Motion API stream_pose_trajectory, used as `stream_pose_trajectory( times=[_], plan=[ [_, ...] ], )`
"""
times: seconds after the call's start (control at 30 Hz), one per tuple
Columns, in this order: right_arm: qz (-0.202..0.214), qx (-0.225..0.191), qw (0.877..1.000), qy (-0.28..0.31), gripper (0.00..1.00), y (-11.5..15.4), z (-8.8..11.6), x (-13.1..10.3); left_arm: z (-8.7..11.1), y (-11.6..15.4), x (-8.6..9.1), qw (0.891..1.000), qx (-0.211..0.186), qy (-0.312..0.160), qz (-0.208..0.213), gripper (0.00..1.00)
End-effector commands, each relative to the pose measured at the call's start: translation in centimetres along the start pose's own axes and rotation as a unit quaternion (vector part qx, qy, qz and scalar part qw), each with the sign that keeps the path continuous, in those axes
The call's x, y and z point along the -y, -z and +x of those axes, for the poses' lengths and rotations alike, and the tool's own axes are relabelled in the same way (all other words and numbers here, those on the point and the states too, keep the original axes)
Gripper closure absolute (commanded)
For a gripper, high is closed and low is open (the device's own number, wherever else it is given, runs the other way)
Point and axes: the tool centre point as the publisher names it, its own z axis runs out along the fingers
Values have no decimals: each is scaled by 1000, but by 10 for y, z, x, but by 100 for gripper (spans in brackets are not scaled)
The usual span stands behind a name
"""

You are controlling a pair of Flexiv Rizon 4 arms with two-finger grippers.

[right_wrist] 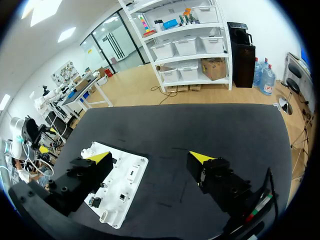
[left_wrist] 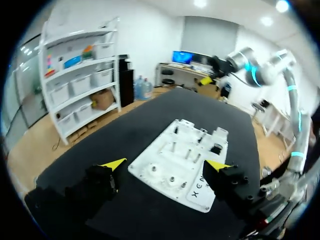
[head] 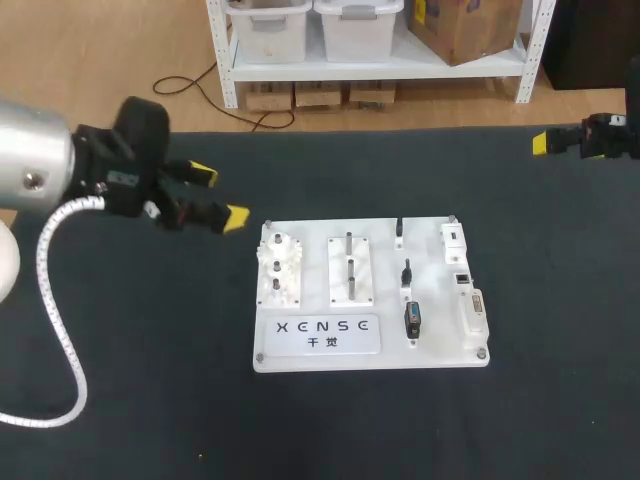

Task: Insert the Ethernet cable into its matching sockets.

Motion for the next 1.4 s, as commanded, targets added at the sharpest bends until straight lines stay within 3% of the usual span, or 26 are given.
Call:
stream_pose_trajectory(
  times=[0.03,0.23,0.53,0.93,1.4],
  plan=[
    [-1,0,1000,0,0,0,0,0,5,-13,6,973,76,-147,160,0],
    [-1,0,1000,0,0,0,0,0,10,-36,22,966,74,-176,175,0],
    [-1,0,1000,0,0,0,0,0,21,-67,33,969,49,-181,158,0],
    [-1,0,1000,0,0,0,0,0,34,-83,46,974,17,-177,141,0],
    [-1,0,1000,0,0,0,0,0,34,-94,49,976,-10,-178,124,0]
  ],
)
